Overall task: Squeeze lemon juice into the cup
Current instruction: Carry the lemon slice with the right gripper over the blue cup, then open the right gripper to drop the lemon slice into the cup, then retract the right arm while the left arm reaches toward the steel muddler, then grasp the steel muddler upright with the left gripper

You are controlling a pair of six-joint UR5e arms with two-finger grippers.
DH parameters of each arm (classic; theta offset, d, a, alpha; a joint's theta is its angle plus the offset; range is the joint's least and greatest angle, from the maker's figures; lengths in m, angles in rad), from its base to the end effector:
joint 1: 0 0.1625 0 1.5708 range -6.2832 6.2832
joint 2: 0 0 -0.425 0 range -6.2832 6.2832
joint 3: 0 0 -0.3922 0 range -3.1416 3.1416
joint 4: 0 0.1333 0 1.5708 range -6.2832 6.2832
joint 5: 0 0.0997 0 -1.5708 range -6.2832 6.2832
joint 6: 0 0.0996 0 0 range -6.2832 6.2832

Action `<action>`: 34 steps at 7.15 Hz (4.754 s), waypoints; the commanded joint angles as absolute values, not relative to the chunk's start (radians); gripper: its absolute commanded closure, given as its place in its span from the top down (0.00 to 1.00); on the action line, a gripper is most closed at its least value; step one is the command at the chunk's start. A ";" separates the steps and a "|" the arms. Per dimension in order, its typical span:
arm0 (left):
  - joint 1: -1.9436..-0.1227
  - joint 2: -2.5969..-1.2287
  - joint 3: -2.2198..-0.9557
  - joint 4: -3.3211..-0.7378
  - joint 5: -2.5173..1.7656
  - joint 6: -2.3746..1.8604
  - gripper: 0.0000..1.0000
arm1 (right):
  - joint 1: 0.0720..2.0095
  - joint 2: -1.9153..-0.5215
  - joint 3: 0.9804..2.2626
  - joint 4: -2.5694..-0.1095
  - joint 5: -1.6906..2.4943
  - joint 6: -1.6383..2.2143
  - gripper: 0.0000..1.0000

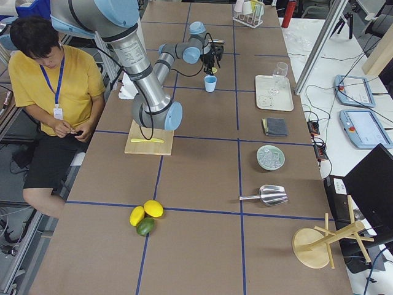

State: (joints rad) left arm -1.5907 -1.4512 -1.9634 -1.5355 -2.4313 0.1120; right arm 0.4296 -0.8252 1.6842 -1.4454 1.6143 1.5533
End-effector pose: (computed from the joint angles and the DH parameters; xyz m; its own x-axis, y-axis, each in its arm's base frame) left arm -0.0665 -0.4379 0.5184 0.6535 0.2731 -0.7059 -0.0540 0.9471 0.3164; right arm -0.5668 -0.4015 0.1498 0.5097 0.2143 0.8332 -0.3743 0.9273 -0.0095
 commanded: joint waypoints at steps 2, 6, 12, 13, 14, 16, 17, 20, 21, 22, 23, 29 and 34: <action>-1.591 -1.451 -1.963 -1.536 -2.431 0.112 1.00 | 0.430 -0.836 1.663 -1.425 1.627 1.555 0.45; -1.591 -1.451 -1.965 -1.532 -2.433 0.112 1.00 | 0.422 -0.870 1.684 -1.425 1.649 1.555 0.73; -1.542 -1.456 -1.909 -1.564 -2.499 0.097 1.00 | 0.513 -0.918 1.831 -1.428 1.757 1.554 0.96; -1.475 -1.457 -1.899 -1.642 -2.496 -0.035 1.00 | 0.590 -1.005 1.924 -1.434 1.857 1.539 0.99; -1.360 -1.457 -1.898 -1.761 -2.490 -0.166 1.00 | 0.686 -1.087 1.974 -1.433 1.985 1.507 0.99; -1.182 -1.463 -1.845 -2.036 -2.476 -0.495 1.00 | 0.852 -1.243 2.019 -1.431 2.133 1.224 0.99; -1.060 -1.485 -1.818 -2.159 -2.397 -0.526 1.00 | 0.933 -1.328 2.017 -1.425 2.191 1.071 0.99; -0.922 -1.493 -1.807 -2.203 -2.226 -0.858 1.00 | 1.063 -1.468 2.002 -1.420 2.284 0.839 0.99; -0.878 -1.503 -1.795 -2.195 -2.209 -0.880 1.00 | 1.069 -1.474 2.000 -1.420 2.283 0.821 0.99; -0.879 -1.493 -1.773 -2.191 -2.177 -0.882 0.94 | 1.069 -1.476 1.997 -1.420 2.283 0.821 0.99; -0.877 -1.515 -1.751 -2.121 -2.175 -0.891 0.93 | 1.069 -1.485 2.000 -1.420 2.283 0.821 0.99; -0.870 -1.632 -1.608 -2.089 -2.138 -0.873 0.78 | 1.068 -1.500 2.016 -1.419 2.287 0.833 0.99; -0.862 -1.635 -1.592 -2.065 -2.132 -0.871 0.00 | 1.068 -1.500 2.014 -1.413 2.287 0.836 0.99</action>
